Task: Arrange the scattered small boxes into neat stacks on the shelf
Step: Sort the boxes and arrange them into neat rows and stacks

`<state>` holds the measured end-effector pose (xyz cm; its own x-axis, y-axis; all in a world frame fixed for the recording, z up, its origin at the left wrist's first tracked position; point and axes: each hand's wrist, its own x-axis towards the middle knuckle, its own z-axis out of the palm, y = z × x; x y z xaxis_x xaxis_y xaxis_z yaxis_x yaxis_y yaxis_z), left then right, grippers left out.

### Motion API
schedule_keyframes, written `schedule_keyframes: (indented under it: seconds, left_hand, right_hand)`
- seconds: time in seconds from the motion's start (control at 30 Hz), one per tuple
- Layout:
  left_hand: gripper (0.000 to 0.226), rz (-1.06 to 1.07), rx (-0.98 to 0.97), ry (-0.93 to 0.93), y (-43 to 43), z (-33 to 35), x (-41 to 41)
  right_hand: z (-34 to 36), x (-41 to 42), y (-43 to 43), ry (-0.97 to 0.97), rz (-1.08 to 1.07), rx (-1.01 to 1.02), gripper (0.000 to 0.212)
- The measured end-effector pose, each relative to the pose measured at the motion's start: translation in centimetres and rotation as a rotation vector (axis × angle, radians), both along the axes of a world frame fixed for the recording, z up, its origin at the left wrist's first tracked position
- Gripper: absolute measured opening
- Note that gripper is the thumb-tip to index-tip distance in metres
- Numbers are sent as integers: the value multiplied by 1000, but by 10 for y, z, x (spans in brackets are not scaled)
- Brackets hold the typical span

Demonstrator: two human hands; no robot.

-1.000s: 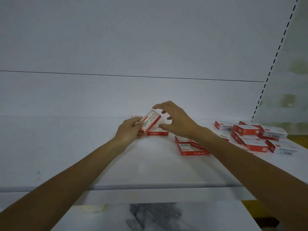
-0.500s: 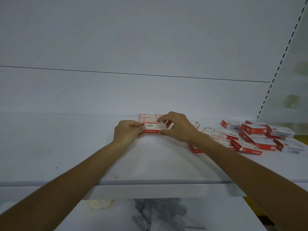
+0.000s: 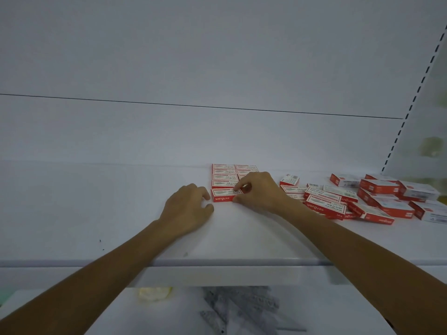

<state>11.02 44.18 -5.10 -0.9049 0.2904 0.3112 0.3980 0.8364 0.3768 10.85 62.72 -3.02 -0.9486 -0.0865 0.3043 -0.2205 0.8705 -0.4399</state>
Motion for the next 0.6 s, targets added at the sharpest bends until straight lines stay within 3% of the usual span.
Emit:
schedule_keyframes:
  seconds: [0.33, 0.6]
  left_hand:
    - [29, -9, -48, 47, 5, 0, 1]
    - [27, -81, 35, 92, 29, 10, 11]
  right_hand:
    - [-5, -6, -8, 48, -41, 45, 24]
    - [10, -1, 16, 52, 12, 76, 31]
